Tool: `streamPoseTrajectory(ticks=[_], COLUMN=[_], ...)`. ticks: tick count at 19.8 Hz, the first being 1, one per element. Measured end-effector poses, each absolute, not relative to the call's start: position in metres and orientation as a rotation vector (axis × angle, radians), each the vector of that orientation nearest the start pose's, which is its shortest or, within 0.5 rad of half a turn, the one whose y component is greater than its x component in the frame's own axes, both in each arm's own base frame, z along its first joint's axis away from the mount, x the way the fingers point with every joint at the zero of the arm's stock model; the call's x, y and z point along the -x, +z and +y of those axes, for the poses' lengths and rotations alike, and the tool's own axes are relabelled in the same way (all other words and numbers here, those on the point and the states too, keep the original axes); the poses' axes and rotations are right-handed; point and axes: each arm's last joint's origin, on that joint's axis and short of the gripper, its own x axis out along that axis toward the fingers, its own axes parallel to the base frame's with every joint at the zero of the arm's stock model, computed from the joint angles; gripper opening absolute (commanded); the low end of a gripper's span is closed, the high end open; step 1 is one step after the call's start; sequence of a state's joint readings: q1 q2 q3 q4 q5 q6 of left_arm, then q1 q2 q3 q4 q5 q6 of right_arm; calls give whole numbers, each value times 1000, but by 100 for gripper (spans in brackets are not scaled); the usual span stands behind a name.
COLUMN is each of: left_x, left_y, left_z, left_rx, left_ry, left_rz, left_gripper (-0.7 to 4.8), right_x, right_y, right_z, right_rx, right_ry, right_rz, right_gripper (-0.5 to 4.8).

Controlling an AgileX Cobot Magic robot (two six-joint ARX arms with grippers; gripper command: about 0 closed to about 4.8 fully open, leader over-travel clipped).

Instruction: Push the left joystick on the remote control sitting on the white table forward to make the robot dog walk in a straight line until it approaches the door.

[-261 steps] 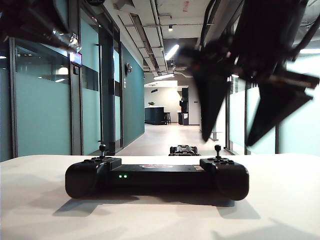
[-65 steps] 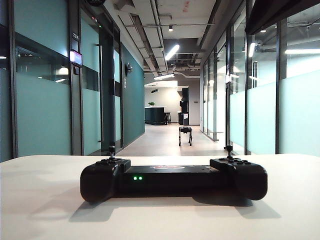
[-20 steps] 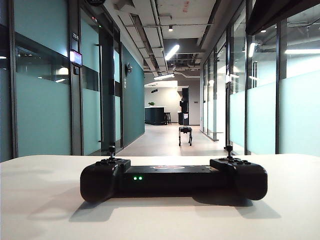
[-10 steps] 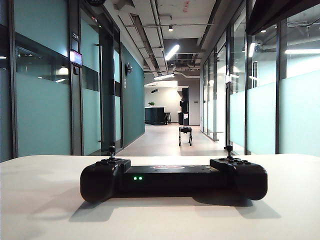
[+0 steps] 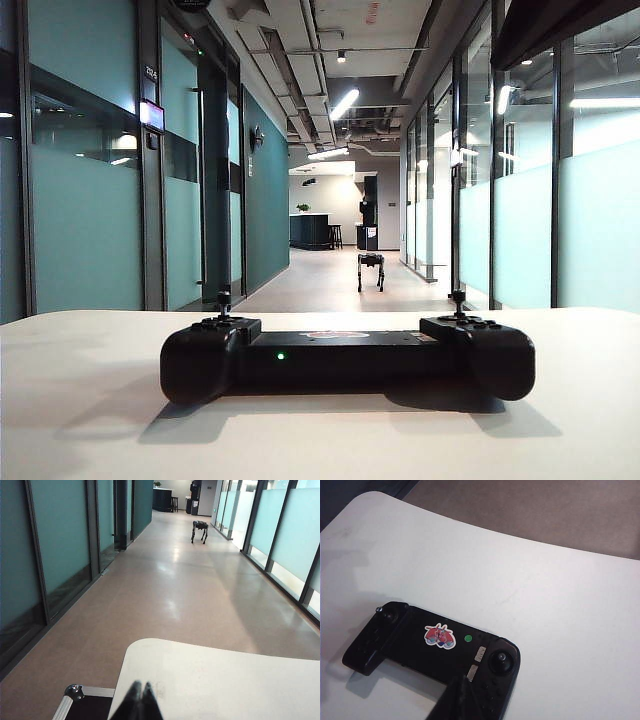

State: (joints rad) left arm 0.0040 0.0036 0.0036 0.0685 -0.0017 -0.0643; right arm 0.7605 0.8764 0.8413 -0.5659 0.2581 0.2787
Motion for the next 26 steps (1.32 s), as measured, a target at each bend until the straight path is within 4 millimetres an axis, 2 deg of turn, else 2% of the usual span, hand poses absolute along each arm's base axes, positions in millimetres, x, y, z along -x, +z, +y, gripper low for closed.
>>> streamPoseTrajectory(ticks=[15,18,20,23,26], left_x=[-97,-97,-97,-97,-97], left_y=[171,171,171,171,171], left_z=[0,0,0,0,0], left_rx=[64,64,64,64,64], left_ry=[3,3,3,3,3], left_rz=[-69,-69,-69,-69,-69], left_gripper=[-5,-5,-5,-5,-5], right_x=[-133,-124,-118,-112,-111], right_y=[304,316,318,308,294], right_z=[116,99,85,63,50], right_rx=[28,-2,49,104,33], right_ry=[401,363,348,273,208], right_rz=[585,497,435,383,220], right_gripper=[-1,-1,-1,0,-1])
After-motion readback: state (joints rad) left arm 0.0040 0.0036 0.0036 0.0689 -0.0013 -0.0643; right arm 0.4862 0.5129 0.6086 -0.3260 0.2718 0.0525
